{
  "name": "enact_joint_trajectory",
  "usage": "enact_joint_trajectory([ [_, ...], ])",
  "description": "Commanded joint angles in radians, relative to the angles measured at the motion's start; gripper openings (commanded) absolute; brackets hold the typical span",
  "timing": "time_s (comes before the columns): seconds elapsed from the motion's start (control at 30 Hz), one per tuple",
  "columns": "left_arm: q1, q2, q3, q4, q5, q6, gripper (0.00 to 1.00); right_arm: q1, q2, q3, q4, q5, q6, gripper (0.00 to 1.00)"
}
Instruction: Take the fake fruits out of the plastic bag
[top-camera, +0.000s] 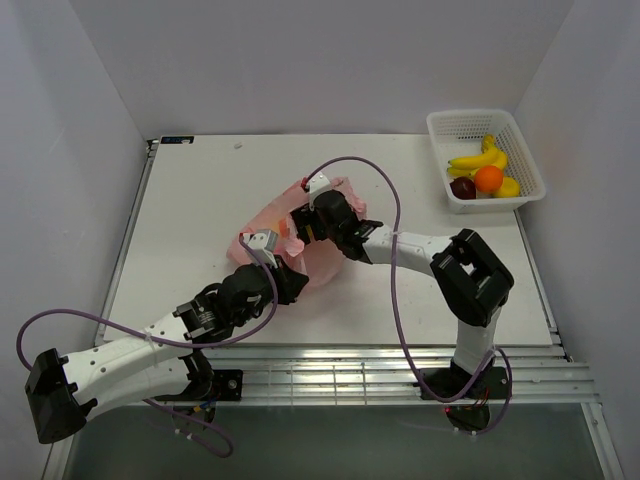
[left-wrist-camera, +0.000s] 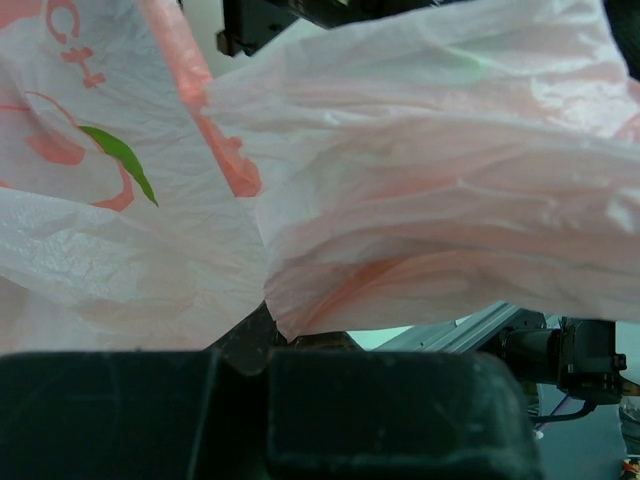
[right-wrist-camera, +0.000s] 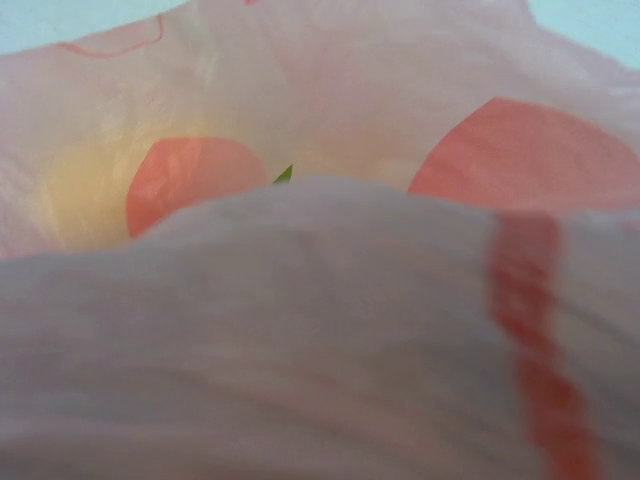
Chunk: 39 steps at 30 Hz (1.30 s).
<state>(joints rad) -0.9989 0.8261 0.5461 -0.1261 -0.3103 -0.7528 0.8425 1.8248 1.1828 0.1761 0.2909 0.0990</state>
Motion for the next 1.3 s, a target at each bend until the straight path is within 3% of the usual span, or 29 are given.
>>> enact_joint_trajectory([
  [0.0,-0.007,-0.022,0.014,0.013,0.022,0.006,0.0,0.001,0.056,0.086,0.086,0.073,0.027,0.9],
  [0.17,-0.007,-0.022,0.018,0.002,0.025,0.017,0.0,0.003,0.12,0.129,0.095,0.117,0.048,0.9],
  [0.37,-0.007,-0.025,0.015,-0.007,0.022,0.018,0.0,0.001,0.131,0.129,0.131,0.059,0.085,0.9],
  [0.57,-0.007,-0.044,0.02,-0.033,-0.026,0.013,0.0,0.001,0.005,-0.057,0.238,-0.135,-0.024,0.9],
  [0.77,-0.007,-0.07,0.049,-0.064,-0.053,0.006,0.0,0.001,-0.07,-0.159,0.237,-0.142,-0.163,0.9],
  [1.0,-0.007,-0.114,0.066,0.02,0.091,0.141,0.0,0.003,0.008,-0.085,0.206,-0.176,-0.176,0.9],
  [1.27,-0.007,-0.021,0.141,0.02,0.234,0.277,0.0,0.015,0.082,-0.005,0.237,-0.228,-0.128,0.9],
])
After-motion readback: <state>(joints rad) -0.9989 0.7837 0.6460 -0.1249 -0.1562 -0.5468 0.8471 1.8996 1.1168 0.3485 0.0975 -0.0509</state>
